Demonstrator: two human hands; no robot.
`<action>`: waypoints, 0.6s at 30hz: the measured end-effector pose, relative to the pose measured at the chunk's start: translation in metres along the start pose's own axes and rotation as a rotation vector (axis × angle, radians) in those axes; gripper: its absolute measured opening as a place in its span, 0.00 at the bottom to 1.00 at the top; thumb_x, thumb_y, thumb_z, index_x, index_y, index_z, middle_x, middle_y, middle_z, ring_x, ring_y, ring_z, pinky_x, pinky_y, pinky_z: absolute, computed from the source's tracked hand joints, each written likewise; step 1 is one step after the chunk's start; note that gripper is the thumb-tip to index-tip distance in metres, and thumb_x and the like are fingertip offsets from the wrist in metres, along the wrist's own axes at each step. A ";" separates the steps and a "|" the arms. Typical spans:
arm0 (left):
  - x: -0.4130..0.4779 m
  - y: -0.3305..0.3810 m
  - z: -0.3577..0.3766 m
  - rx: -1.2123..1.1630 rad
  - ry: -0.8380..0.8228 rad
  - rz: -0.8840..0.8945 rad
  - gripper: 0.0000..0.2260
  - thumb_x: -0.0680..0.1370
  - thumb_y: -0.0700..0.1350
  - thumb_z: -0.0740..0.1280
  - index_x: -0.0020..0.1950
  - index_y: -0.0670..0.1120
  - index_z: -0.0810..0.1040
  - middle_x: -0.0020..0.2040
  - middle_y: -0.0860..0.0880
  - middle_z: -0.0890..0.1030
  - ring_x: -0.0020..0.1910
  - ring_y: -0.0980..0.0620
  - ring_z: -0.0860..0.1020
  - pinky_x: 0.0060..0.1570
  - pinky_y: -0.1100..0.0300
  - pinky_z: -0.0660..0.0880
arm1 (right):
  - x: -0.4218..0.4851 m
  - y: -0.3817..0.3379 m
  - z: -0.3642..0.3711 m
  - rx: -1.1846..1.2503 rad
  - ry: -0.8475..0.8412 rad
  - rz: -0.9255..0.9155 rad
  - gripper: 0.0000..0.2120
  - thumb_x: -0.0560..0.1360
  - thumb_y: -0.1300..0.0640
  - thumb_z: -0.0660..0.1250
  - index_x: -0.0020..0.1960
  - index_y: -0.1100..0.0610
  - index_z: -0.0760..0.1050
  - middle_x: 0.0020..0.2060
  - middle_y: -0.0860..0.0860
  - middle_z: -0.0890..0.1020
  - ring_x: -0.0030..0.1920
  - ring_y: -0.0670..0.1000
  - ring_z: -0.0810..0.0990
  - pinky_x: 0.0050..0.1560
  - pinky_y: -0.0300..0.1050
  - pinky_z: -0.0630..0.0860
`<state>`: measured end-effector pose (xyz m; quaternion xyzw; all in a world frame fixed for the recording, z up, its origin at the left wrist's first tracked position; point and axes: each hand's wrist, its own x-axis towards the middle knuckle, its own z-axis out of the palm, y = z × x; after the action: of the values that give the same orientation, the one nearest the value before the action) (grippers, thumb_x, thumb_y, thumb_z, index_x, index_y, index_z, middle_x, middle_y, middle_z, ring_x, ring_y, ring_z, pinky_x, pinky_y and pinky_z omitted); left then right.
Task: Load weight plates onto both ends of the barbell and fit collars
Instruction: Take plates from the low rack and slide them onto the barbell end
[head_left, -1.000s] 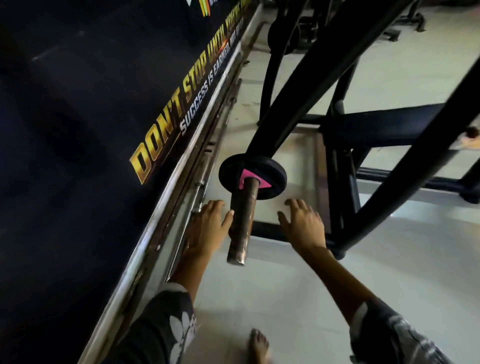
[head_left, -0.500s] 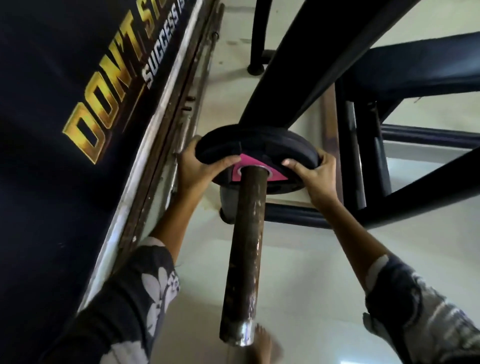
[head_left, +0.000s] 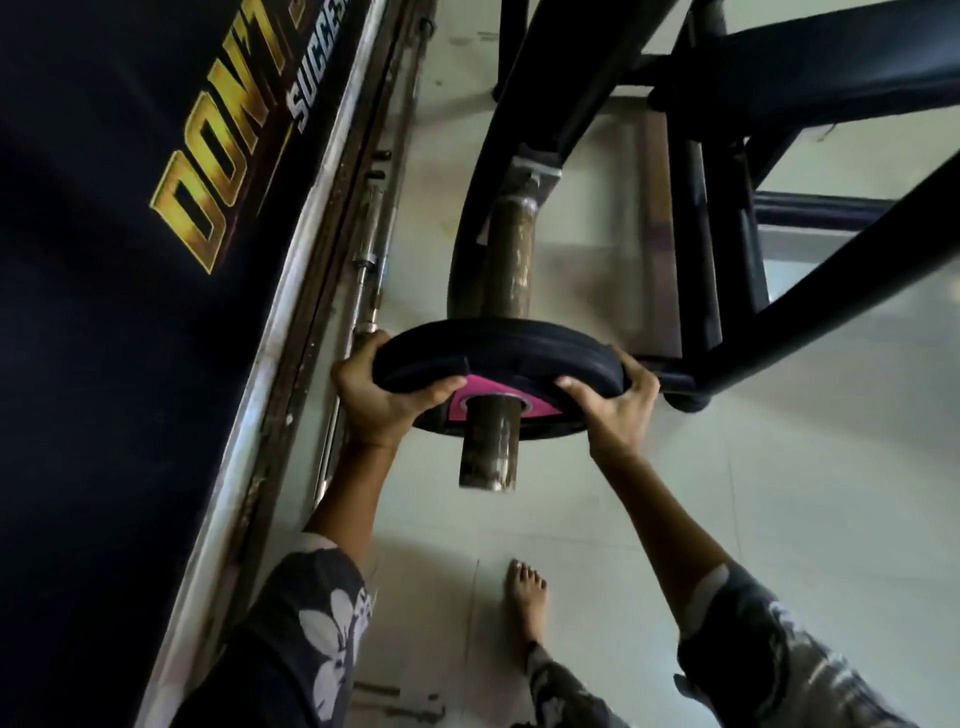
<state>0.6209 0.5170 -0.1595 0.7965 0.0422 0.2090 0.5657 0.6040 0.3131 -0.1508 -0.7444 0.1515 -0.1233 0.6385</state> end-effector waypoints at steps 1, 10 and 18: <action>-0.016 0.002 -0.009 0.002 -0.005 -0.005 0.31 0.56 0.72 0.72 0.40 0.46 0.75 0.29 0.65 0.76 0.31 0.65 0.74 0.32 0.65 0.72 | -0.019 0.002 -0.005 -0.005 0.008 0.010 0.32 0.49 0.40 0.70 0.46 0.61 0.78 0.38 0.48 0.79 0.37 0.41 0.77 0.42 0.35 0.75; -0.151 0.074 -0.084 -0.025 -0.018 -0.052 0.31 0.55 0.72 0.71 0.35 0.44 0.77 0.31 0.66 0.79 0.31 0.66 0.76 0.29 0.66 0.72 | -0.174 -0.041 -0.077 0.032 -0.107 -0.025 0.13 0.54 0.41 0.71 0.35 0.45 0.76 0.31 0.44 0.80 0.30 0.35 0.78 0.33 0.30 0.74; -0.227 0.255 -0.103 -0.085 -0.090 0.102 0.29 0.57 0.70 0.71 0.39 0.45 0.77 0.32 0.61 0.77 0.32 0.69 0.77 0.30 0.76 0.69 | -0.254 -0.155 -0.203 0.038 0.023 -0.067 0.20 0.55 0.40 0.72 0.39 0.53 0.81 0.33 0.50 0.83 0.33 0.39 0.80 0.37 0.38 0.77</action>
<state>0.3325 0.4485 0.0380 0.7815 -0.0329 0.2030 0.5891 0.3034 0.2462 0.0363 -0.7355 0.1315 -0.1558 0.6461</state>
